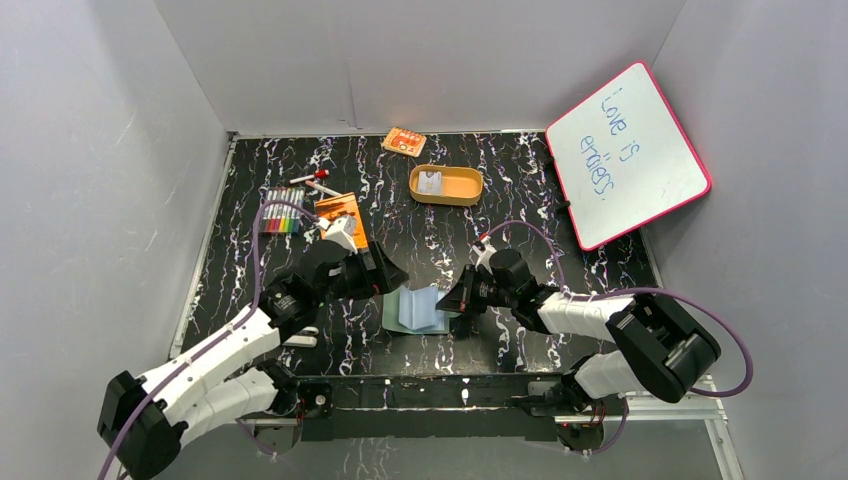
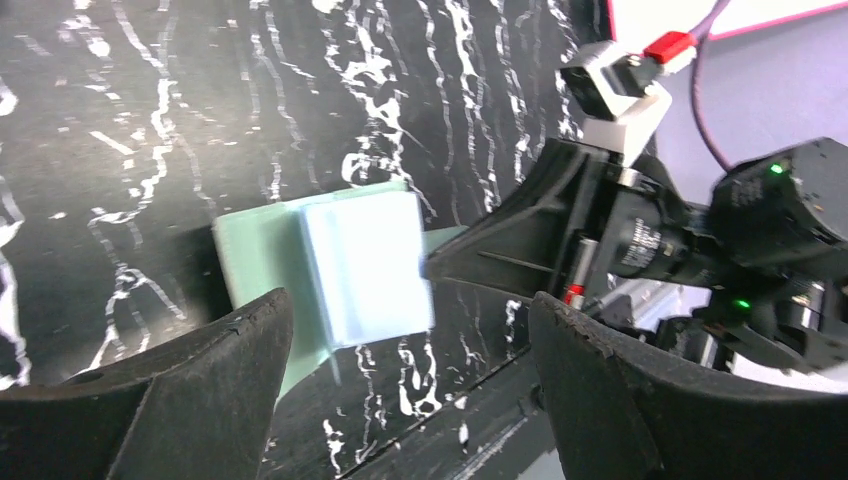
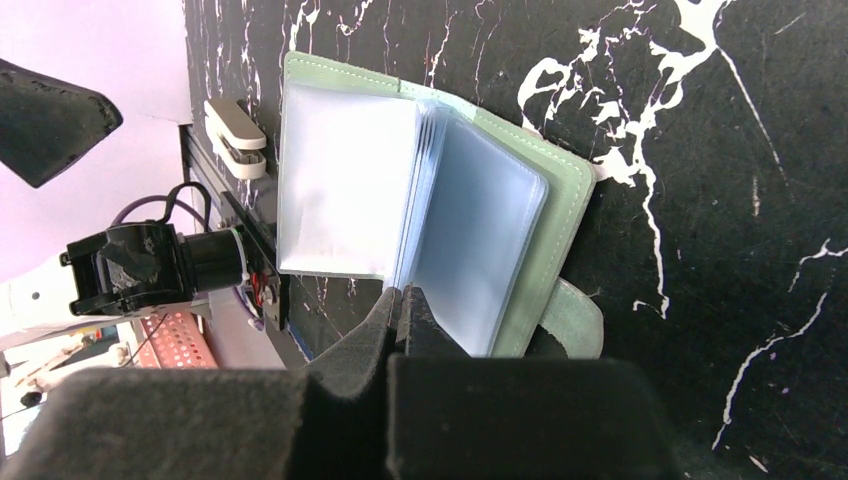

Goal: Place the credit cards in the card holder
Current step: Open the card holder at the center of the board.

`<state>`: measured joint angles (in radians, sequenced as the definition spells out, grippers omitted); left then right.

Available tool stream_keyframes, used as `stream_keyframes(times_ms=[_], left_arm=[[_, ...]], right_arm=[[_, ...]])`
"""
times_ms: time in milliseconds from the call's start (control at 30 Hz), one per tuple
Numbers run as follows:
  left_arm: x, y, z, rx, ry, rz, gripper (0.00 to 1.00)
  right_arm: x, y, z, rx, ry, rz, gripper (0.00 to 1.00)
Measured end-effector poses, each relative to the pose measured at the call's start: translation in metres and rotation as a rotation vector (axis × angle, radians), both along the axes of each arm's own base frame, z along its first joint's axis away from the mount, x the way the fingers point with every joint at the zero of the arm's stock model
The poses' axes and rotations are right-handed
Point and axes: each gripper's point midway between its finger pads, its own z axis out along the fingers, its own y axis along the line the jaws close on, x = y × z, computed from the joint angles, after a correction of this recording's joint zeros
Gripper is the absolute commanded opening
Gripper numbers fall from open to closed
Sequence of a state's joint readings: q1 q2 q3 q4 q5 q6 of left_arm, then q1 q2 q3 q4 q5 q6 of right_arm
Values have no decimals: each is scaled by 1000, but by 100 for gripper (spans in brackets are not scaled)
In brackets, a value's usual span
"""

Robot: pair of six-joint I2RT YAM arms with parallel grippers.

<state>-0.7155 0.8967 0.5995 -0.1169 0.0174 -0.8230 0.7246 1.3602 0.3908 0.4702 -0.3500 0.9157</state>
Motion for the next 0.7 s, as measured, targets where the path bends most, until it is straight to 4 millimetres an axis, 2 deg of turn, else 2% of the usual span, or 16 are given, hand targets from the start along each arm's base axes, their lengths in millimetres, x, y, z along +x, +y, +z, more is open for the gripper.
stream_keyframes(times_ms=[100, 267, 500, 700], left_arm=[[-1, -15, 7, -47, 1, -58, 81], [-3, -37, 2, -100, 46, -131, 76], [-7, -54, -25, -98, 121, -184, 74], [-7, -55, -49, -52, 170, -187, 64]], right_arm=[[-1, 0, 0, 0, 0, 1, 0], [-1, 1, 0, -1, -1, 1, 0], [0, 3, 2, 4, -6, 6, 0], [0, 5, 4, 8, -10, 10, 0]])
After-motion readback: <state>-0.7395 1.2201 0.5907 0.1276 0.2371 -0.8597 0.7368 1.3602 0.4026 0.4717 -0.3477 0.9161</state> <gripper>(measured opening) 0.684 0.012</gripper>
